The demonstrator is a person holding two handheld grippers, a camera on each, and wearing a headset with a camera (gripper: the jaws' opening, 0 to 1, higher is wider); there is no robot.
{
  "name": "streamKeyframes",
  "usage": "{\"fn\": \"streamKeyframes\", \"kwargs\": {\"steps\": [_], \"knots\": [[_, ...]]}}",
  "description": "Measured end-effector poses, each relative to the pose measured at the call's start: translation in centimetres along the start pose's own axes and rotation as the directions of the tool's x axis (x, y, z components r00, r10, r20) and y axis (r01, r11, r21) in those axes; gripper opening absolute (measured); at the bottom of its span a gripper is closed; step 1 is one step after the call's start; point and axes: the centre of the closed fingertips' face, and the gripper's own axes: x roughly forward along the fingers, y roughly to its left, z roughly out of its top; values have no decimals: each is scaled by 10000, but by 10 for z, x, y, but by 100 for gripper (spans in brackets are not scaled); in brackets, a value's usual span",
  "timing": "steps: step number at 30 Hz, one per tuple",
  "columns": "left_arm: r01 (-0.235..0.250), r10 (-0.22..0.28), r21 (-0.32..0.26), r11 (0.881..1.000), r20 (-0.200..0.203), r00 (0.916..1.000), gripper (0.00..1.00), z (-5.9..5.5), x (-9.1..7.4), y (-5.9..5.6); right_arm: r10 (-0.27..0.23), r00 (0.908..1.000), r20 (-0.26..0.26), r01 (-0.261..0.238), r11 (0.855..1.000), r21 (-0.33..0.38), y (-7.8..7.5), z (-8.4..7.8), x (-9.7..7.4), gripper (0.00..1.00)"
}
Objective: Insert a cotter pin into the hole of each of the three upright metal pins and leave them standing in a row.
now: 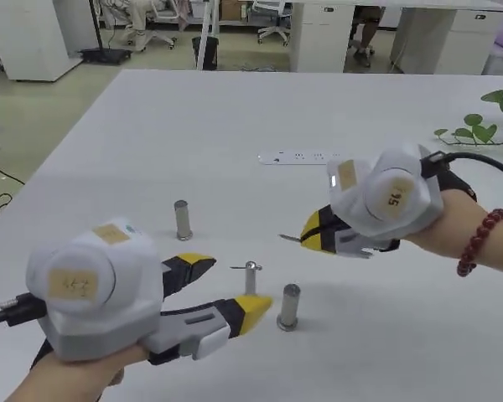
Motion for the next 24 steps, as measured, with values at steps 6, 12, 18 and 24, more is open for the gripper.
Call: {"fn": "streamKeyframes", "kwargs": {"steps": [6,12,18,24], "knots": [[8,-5,-815,9967,31,10000,39,4,2,2,141,9995,295,-121,9979,-641,12,18,-5,2],[210,-182,-1391,9901,211,9996,26,10,4,1,246,9984,500,-187,9930,-1167,22,33,-7,2],[356,-321,-1952,9801,211,9993,21,10,6,-3,383,9972,637,-293,9902,-1367,30,41,-6,2],[542,-492,-2417,9688,268,9984,14,11,6,-6,469,9955,827,-346,9890,-1438,37,51,-7,2]]}}
